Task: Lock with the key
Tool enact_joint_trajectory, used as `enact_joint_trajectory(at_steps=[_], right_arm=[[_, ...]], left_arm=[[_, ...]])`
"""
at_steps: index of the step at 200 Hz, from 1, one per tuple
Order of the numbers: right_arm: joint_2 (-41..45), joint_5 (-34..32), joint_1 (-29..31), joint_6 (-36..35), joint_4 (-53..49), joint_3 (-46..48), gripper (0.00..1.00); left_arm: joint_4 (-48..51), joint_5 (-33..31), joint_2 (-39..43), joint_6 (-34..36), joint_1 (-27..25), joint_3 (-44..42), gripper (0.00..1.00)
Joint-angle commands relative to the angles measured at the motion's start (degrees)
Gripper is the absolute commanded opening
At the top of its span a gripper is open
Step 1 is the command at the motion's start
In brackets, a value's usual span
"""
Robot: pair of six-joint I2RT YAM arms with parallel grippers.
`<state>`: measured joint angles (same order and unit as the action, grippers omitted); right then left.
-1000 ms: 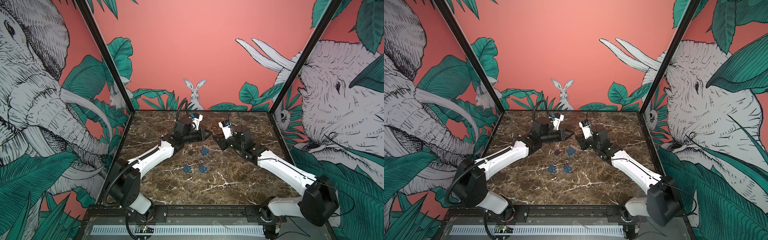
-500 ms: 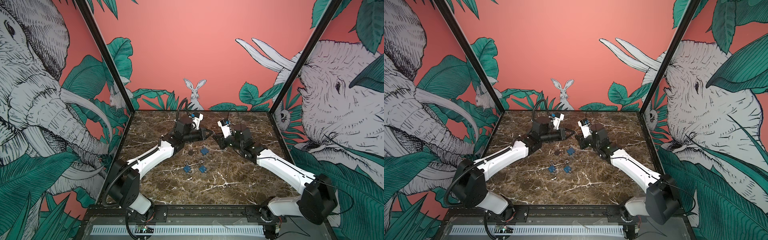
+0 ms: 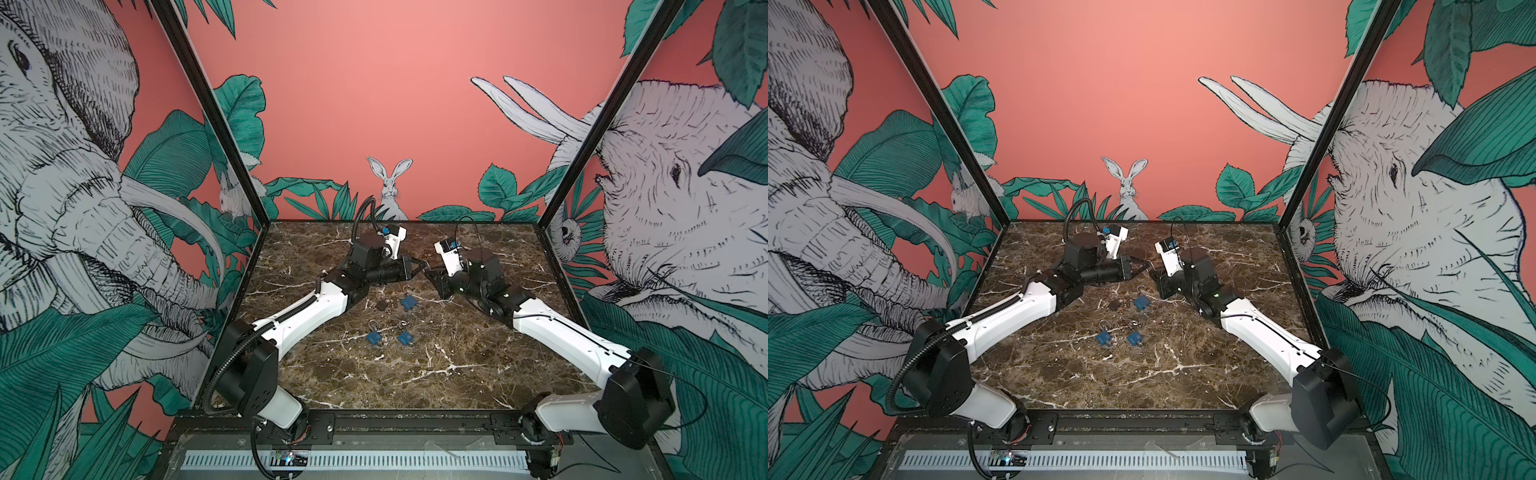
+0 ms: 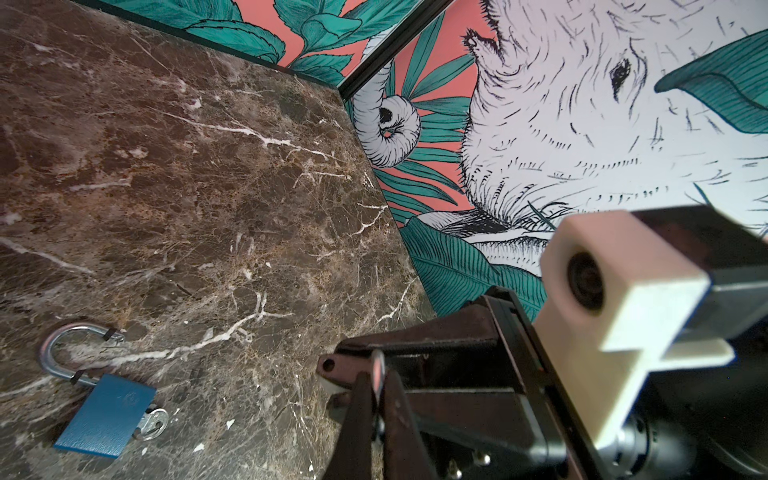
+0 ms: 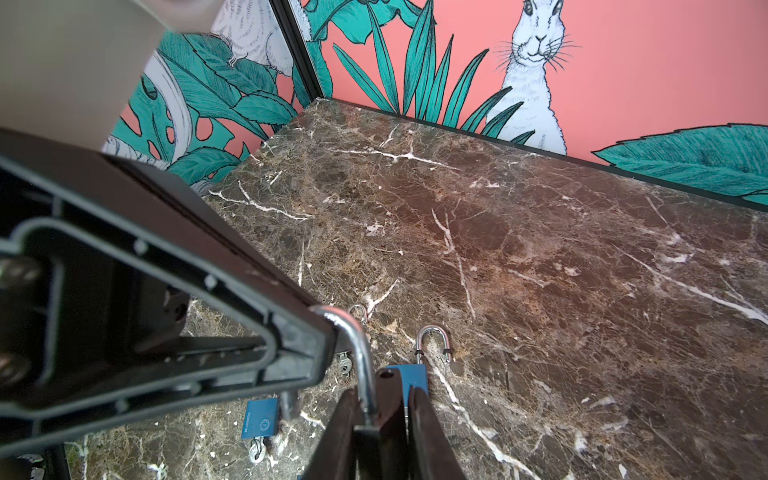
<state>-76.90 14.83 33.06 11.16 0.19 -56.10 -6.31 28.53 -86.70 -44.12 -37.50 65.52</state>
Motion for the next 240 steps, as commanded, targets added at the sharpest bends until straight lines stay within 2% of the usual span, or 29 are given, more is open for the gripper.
enact_joint_trajectory(at_steps=[1, 36, 49, 72, 113, 157, 187, 199, 214, 240], right_arm=[[-0.5, 0.0, 0.2, 0.2, 0.4, -0.7, 0.21], [-0.1, -0.1, 0.2, 0.2, 0.3, -0.2, 0.2], [0.0, -0.1, 0.2, 0.2, 0.3, -0.2, 0.16], [0.2, -0.5, 0.2, 0.3, 0.6, -0.4, 0.0], [1.5, 2.0, 0.2, 0.6, -0.8, -1.0, 0.0], [2.4, 9.1, -0.7, -0.9, -12.8, -6.8, 0.0], [3.0, 15.2, -2.1, -1.5, -18.7, -9.5, 0.0], [3.2, 18.1, -3.0, -1.3, -20.0, -10.0, 0.0], [3.4, 21.6, -4.1, -1.0, -21.0, -10.4, 0.0], [3.1, 28.7, -5.7, -0.8, -22.1, -10.3, 0.0]], left_arm=[[-0.9, -0.6, 3.8, 0.3, -0.4, 1.6, 0.0], [-1.0, -0.7, 3.6, 0.4, -0.3, 1.6, 0.0], [-0.9, -0.3, 3.5, 0.3, -0.3, 1.7, 0.0], [-1.0, -0.1, 3.5, 0.1, -0.4, 1.6, 0.0], [0.8, -0.6, 4.3, 2.3, -0.4, 1.1, 0.0], [3.0, -1.5, 5.0, 7.8, -0.1, -0.2, 0.0], [2.8, 0.4, 5.1, 8.8, 2.3, -1.1, 0.0], [2.1, 1.4, 5.6, 8.6, 3.7, -1.7, 0.12], [1.5, 3.1, 6.6, 9.1, 5.6, -2.6, 0.23], [4.1, 5.4, 8.9, 12.8, 8.1, -2.6, 0.29]])
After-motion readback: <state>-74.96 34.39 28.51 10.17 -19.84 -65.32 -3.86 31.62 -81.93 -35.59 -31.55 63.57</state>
